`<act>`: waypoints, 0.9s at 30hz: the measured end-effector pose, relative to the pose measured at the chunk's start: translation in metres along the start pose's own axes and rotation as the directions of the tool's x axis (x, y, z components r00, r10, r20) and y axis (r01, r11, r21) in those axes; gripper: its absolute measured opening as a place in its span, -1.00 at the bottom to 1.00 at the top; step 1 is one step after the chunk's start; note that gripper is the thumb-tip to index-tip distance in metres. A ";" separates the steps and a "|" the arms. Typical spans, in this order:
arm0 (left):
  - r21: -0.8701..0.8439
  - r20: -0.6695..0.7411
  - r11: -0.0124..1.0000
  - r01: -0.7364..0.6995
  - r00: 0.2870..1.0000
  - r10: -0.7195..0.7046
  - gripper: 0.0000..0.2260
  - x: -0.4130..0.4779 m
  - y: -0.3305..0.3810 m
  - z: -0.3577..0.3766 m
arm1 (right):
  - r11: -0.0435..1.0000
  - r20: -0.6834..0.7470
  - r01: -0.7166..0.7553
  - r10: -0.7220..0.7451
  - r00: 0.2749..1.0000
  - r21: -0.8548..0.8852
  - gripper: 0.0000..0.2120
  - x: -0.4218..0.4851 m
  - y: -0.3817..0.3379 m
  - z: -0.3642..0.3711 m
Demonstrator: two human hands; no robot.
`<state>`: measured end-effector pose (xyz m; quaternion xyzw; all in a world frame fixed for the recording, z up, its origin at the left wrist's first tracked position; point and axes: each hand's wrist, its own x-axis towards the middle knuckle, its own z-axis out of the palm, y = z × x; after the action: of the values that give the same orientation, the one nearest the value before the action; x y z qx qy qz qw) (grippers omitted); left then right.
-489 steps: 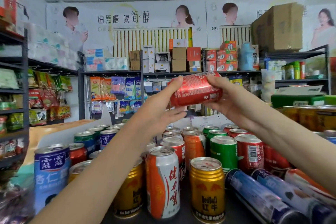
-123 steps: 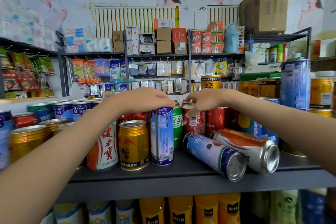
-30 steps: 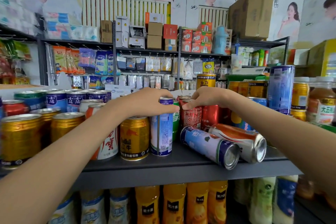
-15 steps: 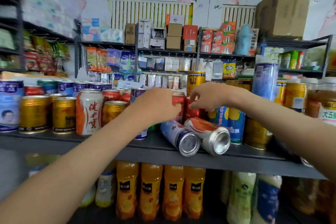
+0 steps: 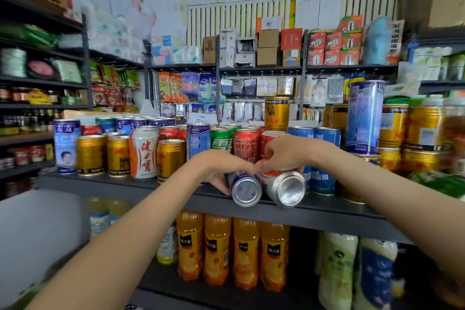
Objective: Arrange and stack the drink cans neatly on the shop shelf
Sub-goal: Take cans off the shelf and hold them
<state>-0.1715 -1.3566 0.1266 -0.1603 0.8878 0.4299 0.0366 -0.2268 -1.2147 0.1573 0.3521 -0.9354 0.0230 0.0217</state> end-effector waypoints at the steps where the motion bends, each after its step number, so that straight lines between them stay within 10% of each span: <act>1: -0.011 -0.010 1.000 -0.004 1.000 0.003 -0.79 -0.001 -0.002 0.000 | 1.000 0.007 -0.001 0.001 1.000 -0.005 -0.57 0.000 -0.001 0.001; 14: -0.212 -0.265 0.936 -0.281 0.938 0.222 -0.65 -0.017 -0.019 -0.012 | 1.000 -0.003 0.007 -0.007 1.000 -0.029 -0.29 -0.007 -0.009 0.012; 18: 0.127 -0.511 0.918 -0.376 0.768 0.386 -0.15 -0.011 -0.027 -0.008 | 0.999 -0.084 0.006 -0.003 0.996 0.035 -0.42 -0.008 -0.013 0.022; 27: 0.243 -0.596 0.881 -0.407 0.654 0.466 -0.11 0.002 -0.047 0.015 | 0.964 -0.313 0.112 -0.031 0.949 0.243 -0.16 -0.015 -0.013 0.040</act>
<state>-0.1600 -1.3725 0.0817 -0.0769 0.8761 0.3059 -0.3647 -0.2082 -1.2170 0.1168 0.3779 -0.8963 0.1977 0.1213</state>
